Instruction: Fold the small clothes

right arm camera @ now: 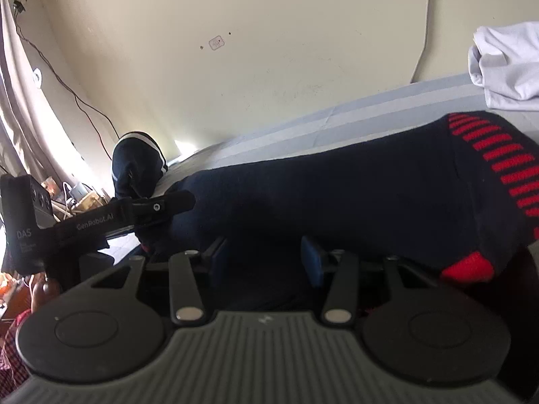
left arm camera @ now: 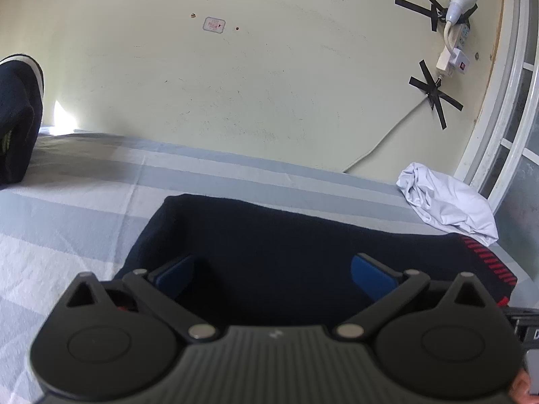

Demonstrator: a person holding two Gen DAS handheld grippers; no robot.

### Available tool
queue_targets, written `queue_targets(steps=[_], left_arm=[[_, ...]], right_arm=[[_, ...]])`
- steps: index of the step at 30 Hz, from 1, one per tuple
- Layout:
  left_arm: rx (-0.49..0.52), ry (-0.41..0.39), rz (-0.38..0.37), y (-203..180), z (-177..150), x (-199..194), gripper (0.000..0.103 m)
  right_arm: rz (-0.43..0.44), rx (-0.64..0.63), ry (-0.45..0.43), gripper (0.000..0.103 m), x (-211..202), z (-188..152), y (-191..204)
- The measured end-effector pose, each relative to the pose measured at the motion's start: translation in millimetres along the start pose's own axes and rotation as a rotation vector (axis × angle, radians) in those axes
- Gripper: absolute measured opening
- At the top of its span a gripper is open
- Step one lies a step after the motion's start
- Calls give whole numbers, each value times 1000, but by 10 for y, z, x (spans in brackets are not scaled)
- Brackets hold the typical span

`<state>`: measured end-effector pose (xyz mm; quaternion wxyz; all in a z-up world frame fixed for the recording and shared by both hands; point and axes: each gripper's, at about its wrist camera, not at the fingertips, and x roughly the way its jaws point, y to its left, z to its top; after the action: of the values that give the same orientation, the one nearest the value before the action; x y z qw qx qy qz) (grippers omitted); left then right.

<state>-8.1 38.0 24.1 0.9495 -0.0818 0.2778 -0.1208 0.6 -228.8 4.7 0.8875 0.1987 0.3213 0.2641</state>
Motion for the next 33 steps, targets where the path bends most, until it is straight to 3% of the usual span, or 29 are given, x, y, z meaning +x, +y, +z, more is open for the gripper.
queue_targets(steps=[6, 11, 22, 26, 33], left_arm=[[13, 26, 8, -27, -8, 42, 103], [31, 43, 21, -56, -2, 69, 103], [93, 71, 57, -157, -13, 105, 103], [87, 66, 52, -146, -16, 99, 103], [79, 51, 47, -144, -27, 73, 103]], right_arm=[[41, 32, -7, 58, 7, 10, -4], [43, -25, -12, 71, 0, -26, 99], [72, -33, -10, 80, 6, -34, 82], [87, -50, -1, 88, -25, -39, 66], [101, -58, 4, 91, -10, -34, 75]])
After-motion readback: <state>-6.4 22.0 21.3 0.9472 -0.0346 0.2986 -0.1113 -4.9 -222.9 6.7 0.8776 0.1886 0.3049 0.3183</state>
